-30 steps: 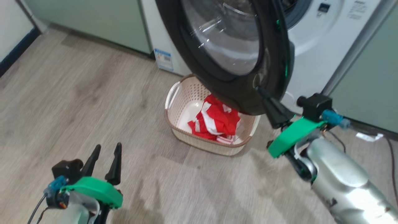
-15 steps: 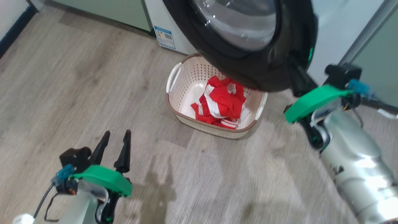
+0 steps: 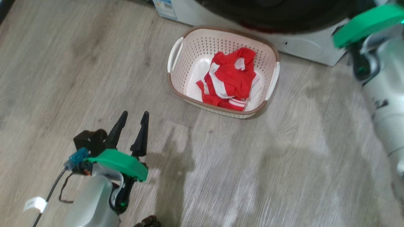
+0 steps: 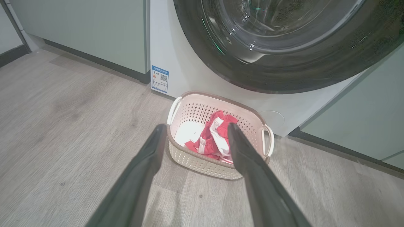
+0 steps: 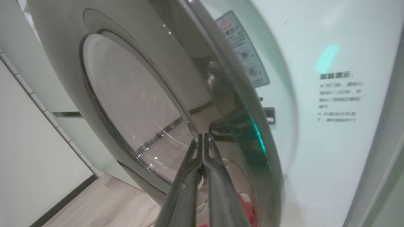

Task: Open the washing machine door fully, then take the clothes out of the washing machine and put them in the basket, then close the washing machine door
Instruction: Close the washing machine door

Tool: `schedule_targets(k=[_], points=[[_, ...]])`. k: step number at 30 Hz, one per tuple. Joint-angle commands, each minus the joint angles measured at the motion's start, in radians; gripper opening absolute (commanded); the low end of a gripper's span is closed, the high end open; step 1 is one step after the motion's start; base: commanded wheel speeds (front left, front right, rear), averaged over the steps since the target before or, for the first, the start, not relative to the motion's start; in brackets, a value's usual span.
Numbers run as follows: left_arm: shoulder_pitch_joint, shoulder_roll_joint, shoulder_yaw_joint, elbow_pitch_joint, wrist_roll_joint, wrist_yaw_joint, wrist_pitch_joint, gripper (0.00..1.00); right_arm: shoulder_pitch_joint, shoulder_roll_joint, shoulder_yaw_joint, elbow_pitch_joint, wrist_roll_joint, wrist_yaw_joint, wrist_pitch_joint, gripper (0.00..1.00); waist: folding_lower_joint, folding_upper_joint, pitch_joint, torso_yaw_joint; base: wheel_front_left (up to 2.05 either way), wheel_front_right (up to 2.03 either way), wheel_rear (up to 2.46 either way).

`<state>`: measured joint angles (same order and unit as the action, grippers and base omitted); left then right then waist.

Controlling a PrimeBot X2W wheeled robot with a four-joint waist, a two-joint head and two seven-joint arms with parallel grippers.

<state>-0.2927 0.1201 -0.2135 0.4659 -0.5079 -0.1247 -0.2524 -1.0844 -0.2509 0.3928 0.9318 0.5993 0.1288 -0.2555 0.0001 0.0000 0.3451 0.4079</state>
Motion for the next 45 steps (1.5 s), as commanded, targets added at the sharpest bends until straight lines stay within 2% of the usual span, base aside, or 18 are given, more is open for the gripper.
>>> schedule_targets(k=[1,10,20,24,33,34,35,36,37,40,45], points=[[-0.033,0.017,0.028,-0.028,0.007,-0.006,-0.009,1.00,-0.038,0.000,-0.001,-0.014,-0.002,0.002,-0.006,0.00,-0.0001,0.0000,0.020,0.009,0.00,0.00,0.00],[-0.063,-0.008,0.002,-0.033,0.005,-0.006,-0.009,1.00,-0.205,-0.029,-0.030,0.091,0.010,0.002,-0.006,0.00,-0.0001,0.0000,0.077,0.027,0.00,0.00,0.00],[-0.086,-0.023,-0.003,-0.044,0.003,-0.006,-0.009,1.00,-0.281,-0.044,-0.057,0.121,-0.012,0.002,-0.006,0.00,-0.0001,0.0000,0.111,0.051,0.00,0.00,0.00],[-0.081,-0.026,0.006,-0.051,0.008,-0.006,-0.009,1.00,-0.264,-0.036,-0.072,0.103,-0.013,0.002,-0.006,0.00,-0.0001,0.0000,0.103,0.047,0.00,0.00,0.00],[-0.069,0.011,0.041,-0.044,0.023,-0.006,-0.009,1.00,-0.059,0.005,-0.085,0.003,0.017,0.002,-0.006,0.00,-0.0001,0.0000,-0.033,0.017,0.00,0.00,0.00],[-0.071,0.019,0.045,-0.041,0.026,-0.006,-0.009,1.00,-0.028,0.011,-0.093,-0.011,0.022,0.002,-0.006,0.15,-0.0001,0.0000,-0.053,0.013,0.00,0.00,0.00],[-0.073,0.027,0.048,-0.037,0.027,-0.006,-0.009,1.00,0.004,0.017,-0.099,-0.026,0.023,0.002,-0.006,0.41,-0.0001,0.0000,-0.072,0.008,0.00,0.00,0.00],[-0.074,0.036,0.051,-0.031,0.026,-0.006,-0.009,1.00,0.037,0.025,-0.104,-0.042,0.024,0.002,-0.006,0.78,-0.0001,0.0000,-0.092,0.001,0.00,0.00,0.00],[-0.076,0.047,0.054,-0.025,0.025,-0.006,-0.009,1.00,0.071,0.034,-0.109,-0.058,0.024,0.002,-0.006,1.00,-0.0001,0.0000,-0.112,-0.007,0.00,0.00,0.00],[-0.079,0.082,0.066,0.000,0.021,-0.006,-0.009,1.00,0.171,0.059,-0.130,-0.109,0.009,0.002,-0.006,1.00,-0.0001,0.0000,-0.173,-0.036,0.00,0.00,0.00],[-0.085,0.126,0.079,0.036,0.007,-0.006,-0.009,1.00,0.301,0.086,-0.178,-0.196,-0.080,0.002,-0.006,1.00,-0.0001,0.0000,-0.240,-0.085,0.00,0.00,0.00]])
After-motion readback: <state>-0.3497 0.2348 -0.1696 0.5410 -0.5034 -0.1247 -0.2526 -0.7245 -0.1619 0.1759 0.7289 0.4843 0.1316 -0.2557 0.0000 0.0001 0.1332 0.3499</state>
